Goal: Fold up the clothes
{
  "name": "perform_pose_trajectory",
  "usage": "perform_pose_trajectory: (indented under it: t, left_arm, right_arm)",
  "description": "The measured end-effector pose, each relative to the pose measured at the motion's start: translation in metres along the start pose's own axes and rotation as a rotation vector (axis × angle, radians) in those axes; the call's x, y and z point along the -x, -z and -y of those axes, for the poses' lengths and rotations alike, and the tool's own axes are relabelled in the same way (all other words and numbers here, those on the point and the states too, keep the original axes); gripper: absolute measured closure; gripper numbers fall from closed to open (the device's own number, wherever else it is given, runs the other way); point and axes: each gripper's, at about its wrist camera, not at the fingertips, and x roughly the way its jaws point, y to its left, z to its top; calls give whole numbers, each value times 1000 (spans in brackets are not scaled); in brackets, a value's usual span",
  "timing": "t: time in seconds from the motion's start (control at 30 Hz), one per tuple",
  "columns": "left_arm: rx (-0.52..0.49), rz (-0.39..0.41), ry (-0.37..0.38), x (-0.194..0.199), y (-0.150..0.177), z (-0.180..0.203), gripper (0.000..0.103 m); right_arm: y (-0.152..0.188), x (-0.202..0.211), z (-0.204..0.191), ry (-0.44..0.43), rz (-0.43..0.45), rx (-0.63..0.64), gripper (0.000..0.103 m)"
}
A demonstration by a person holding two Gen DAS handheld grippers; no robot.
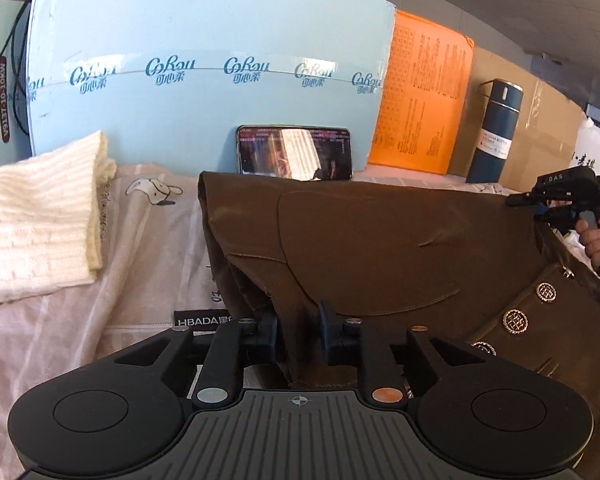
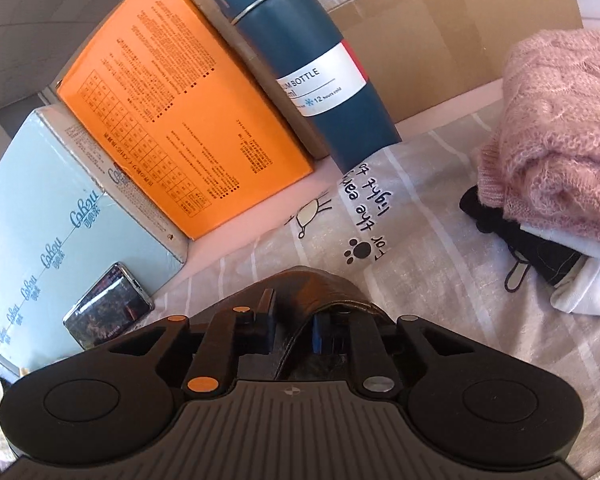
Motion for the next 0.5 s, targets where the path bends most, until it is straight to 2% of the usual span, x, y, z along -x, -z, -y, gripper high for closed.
perform_pose_trajectory:
  t: [0.03,0.07,0.1,0.13,0.2,0.3,0.33,0.4,0.5]
  left_arm:
    - [7,15,-3,4,-1,-2,67]
    - [20,36,-11,9,-1,-4,51]
    - [36,60,-20,15,-1,-7,39]
    - [48,84,-19,22,-2,-9,37]
    - [66,107,7,34,-1,-12,34]
    - [61,130,75,51,8,-9,24]
    - [46,137,101,58,12,-7,23]
    - [-7,157,129,70,21,1,11]
    - [-83,186,148,85,32,12,7]
  right_arm:
    - [0,4,-4,-6,-3,22,68]
    - [1,9,-8,-16,-7,47,49]
    - [2,15,-12,-24,-13,76,32]
    - [5,21,-17,-26,-17,113,27]
    - [12,37,-25,1,-14,200,21]
    - [26,63,-33,24,-7,317,19]
    - [33,74,-34,9,0,348,19]
    - [46,95,-34,-27,21,403,16]
    - [74,122,-36,-45,80,523,7]
